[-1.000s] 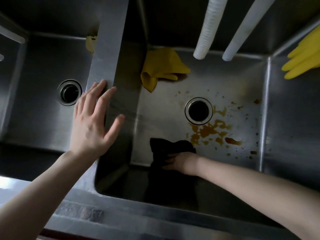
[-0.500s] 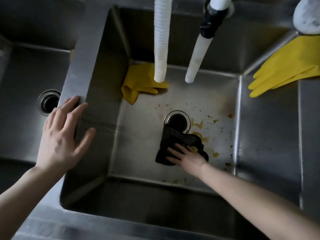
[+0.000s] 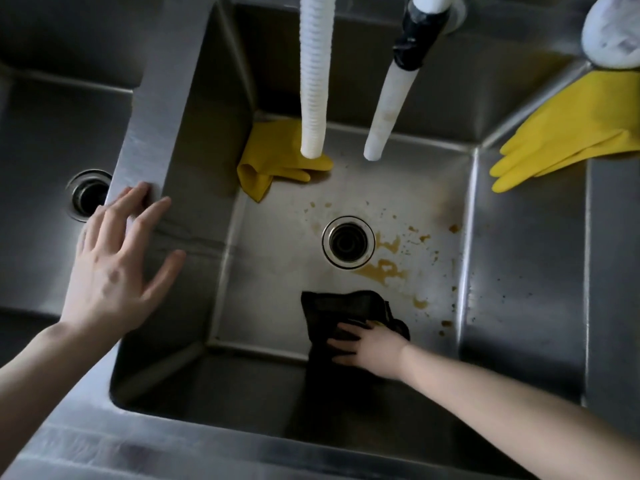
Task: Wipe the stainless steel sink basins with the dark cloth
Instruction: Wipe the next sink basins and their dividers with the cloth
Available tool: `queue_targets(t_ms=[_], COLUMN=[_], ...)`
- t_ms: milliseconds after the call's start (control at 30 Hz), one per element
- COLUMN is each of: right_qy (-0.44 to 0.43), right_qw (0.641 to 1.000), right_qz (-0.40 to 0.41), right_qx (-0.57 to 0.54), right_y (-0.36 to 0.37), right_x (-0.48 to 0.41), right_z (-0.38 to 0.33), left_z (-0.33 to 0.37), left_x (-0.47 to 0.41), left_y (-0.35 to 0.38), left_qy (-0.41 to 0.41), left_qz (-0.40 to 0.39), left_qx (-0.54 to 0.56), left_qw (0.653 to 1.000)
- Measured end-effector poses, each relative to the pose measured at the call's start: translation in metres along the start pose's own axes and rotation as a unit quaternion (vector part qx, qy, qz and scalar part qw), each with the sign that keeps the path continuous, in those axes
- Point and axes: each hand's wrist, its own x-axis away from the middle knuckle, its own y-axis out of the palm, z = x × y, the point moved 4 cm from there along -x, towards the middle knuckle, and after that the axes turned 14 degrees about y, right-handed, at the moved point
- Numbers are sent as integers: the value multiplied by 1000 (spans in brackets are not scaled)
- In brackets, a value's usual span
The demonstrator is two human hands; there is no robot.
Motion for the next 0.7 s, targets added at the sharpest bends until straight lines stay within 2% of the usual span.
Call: queue_targets(t_ms=[33, 100, 233, 333, 500, 600, 667, 700], right_qy=[4, 15, 167, 209, 154, 122, 143, 159], right_qw=[1000, 998, 975, 966, 975, 973, 976, 970], right_qz=[-7, 41, 102, 52, 70, 130, 98, 112], right_qx=[-7, -33, -105, -146, -142, -148, -132, -144], right_y=[10, 17, 21, 18, 3, -36, -65, -83], right_x=[12, 31, 46, 41, -2, -37, -57, -66], right_z=[6, 22, 55, 56, 19, 2, 5, 11], left_z=[0, 1, 0, -4, -8, -6, -3, -3], left_x=[0, -1, -3, -11, -50, -67, -71, -71], left_y=[1, 3, 3, 2, 6, 15, 20, 21], left_qy=[1, 2, 2, 13, 78, 108, 125, 128], left_qz=[-14, -37, -65, -71, -71, -100, -122, -127], left_qx=[-11, -29, -30, -19, -4, -7, -25, -29], left_qw=[1000, 999, 997, 997, 994, 989, 984, 983])
